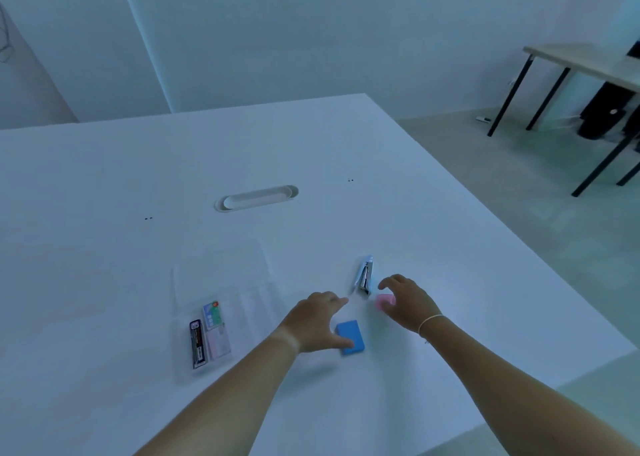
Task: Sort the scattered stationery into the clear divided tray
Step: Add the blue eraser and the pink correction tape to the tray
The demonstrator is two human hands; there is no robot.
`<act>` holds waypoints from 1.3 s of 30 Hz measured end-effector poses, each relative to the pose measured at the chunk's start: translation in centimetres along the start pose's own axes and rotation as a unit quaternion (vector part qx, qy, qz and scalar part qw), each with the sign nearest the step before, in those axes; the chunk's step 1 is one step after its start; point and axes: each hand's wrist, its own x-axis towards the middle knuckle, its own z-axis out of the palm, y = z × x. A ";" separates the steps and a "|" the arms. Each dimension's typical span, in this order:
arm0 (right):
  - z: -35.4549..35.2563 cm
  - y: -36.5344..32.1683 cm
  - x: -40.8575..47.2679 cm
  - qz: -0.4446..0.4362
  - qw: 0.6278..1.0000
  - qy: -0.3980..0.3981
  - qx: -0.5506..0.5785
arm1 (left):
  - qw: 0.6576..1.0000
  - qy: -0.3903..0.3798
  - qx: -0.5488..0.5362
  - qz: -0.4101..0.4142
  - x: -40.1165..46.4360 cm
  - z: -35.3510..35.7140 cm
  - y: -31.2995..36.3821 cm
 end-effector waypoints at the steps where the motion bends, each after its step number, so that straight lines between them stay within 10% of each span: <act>1: 0.1 0.2 -0.1 0.006 1.000 0.000 0.000 | 1.000 -0.006 0.008 -0.001 0.2 0.3 0.3; 39: 5.5 -18.8 4.5 -0.147 0.972 -0.083 0.163 | 0.977 0.080 -0.029 -0.197 -8.5 -5.0 -12.5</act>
